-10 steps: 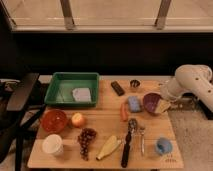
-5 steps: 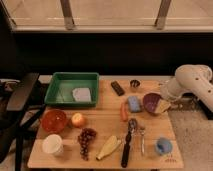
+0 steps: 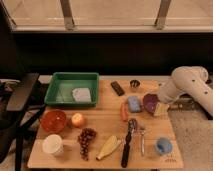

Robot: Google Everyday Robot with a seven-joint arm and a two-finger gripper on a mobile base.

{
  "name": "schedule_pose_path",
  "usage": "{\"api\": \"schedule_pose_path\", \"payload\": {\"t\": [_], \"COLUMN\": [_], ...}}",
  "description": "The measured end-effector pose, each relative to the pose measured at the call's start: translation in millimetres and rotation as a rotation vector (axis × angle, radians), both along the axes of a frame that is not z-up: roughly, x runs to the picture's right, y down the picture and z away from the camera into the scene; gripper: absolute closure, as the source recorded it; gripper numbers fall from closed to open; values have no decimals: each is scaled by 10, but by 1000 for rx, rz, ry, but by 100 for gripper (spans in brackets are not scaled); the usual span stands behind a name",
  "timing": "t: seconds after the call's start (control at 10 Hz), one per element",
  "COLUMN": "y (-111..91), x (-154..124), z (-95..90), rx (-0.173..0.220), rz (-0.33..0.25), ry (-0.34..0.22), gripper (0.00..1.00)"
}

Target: Wipe table surface with brush

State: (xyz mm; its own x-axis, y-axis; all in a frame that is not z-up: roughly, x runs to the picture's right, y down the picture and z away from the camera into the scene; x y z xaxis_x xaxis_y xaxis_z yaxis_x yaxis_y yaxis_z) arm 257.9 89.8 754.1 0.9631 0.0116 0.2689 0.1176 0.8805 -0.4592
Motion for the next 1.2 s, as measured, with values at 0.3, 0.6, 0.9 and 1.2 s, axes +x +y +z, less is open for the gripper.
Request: {"api": "schedule_pose_path", "payload": {"t": [0.3, 0.6, 0.9, 1.2], "y": [365, 754, 1052, 1381], "x": [-349, -580, -726, -893], "z": [-42, -132, -166, -206], "rx": [5, 44, 49, 6], "rz": [-293, -514, -643, -725], "ry": [-193, -349, -420, -456], "gripper": [26, 26, 26, 26]}}
